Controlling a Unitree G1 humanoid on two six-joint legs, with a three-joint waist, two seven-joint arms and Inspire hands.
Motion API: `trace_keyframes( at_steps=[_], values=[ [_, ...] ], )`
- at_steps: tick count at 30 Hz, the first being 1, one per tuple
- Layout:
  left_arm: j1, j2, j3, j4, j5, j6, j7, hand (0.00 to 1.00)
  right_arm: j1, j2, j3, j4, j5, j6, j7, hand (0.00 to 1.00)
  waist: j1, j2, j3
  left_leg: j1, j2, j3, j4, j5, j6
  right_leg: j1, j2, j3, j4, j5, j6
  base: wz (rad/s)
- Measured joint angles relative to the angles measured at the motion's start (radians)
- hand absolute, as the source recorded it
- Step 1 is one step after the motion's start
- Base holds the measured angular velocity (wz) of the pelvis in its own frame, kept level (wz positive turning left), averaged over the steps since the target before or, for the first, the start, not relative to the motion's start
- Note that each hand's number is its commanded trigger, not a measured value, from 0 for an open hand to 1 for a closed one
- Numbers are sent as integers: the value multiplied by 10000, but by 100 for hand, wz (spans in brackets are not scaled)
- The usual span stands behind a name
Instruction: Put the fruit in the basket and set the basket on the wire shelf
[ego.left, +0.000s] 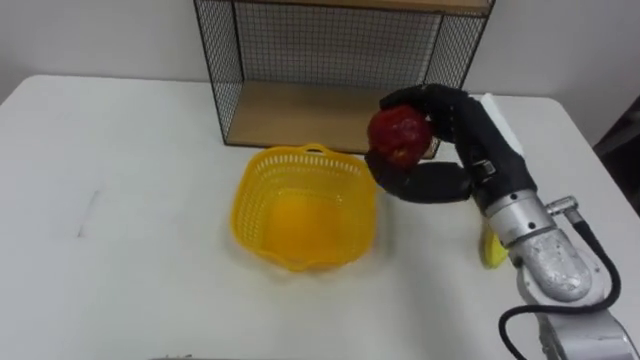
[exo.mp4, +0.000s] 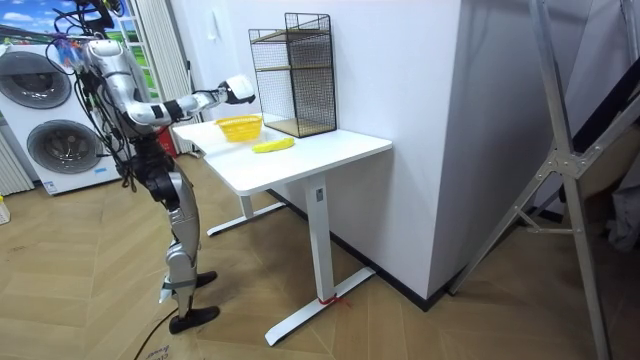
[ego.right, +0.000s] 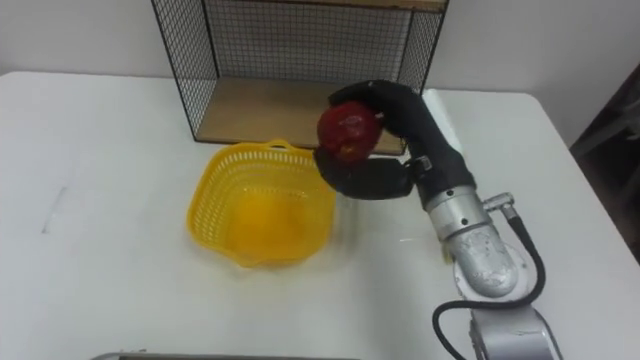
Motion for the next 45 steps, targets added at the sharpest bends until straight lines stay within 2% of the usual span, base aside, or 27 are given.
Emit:
trace_keyframes(
  at_steps=[3,8,9,10,11,12,17,21,29,33,41,45],
  values=[
    [-99,0,-30,44,1,14,-35,0,0,-1,71,-3,-307,110,521,100,157,-54,29,-39,3,-7,-19,0,0,-13,3,-1,-4,0,0,0],
    [-103,-1,-48,45,-18,98,-149,0,-8,-8,326,-9,-582,225,929,100,294,-135,28,-153,6,-3,35,1,1,-127,2,0,-1,21,-3,0],
    [-132,3,-109,44,-22,126,-150,0,-8,-46,519,-8,-750,279,949,69,348,-129,31,-139,7,8,56,1,2,-127,-2,9,0,27,1,0],
    [-210,4,-150,44,-21,132,-149,0,-9,-101,709,-7,-900,357,1004,57,423,-125,34,-134,7,8,56,1,2,-133,-5,9,-2,28,3,0],
    [-255,4,-173,44,-20,132,-147,0,-10,-114,776,-7,-999,391,1091,8,468,-121,37,-134,6,6,56,1,2,-136,-4,8,-3,29,3,0],
    [-317,9,-247,46,-20,132,-140,0,-10,-123,921,-6,-1133,467,1200,0,504,-105,47,-134,6,3,56,1,3,-133,-4,5,-3,29,3,0],
    [-377,9,-319,52,-20,147,-133,0,-14,-115,1169,-8,-1529,618,1541,0,693,-31,77,-144,5,-3,20,1,3,-128,-3,2,-4,29,3,0],
    [-376,11,-377,50,-26,277,-133,0,-16,-108,1196,-10,-1651,667,1611,0,711,-21,76,-147,4,-10,1,2,3,-117,-2,-3,-3,29,3,0],
    [-369,19,-604,-104,-27,368,-131,0,6,-73,1511,-15,-1656,1068,1787,0,705,-46,58,-172,4,-11,5,1,3,-128,0,-4,-2,29,3,0],
    [-383,22,-648,-168,-28,383,-130,0,5,-49,1510,-16,-1655,1088,1941,0,718,-53,31,-174,2,-11,8,1,3,-123,1,-7,-2,29,3,0],
    [-362,22,-721,-424,-27,491,-128,0,5,70,1510,-15,-1657,1107,2093,0,716,-58,26,-167,3,-10,22,2,3,-122,2,-4,0,29,3,0],
    [-320,23,-969,-425,-30,506,76,0,5,71,1507,-15,-1643,1202,2098,0,709,-28,19,-162,3,-13,53,2,3,-100,2,-14,-1,30,3,0]
  ],
)
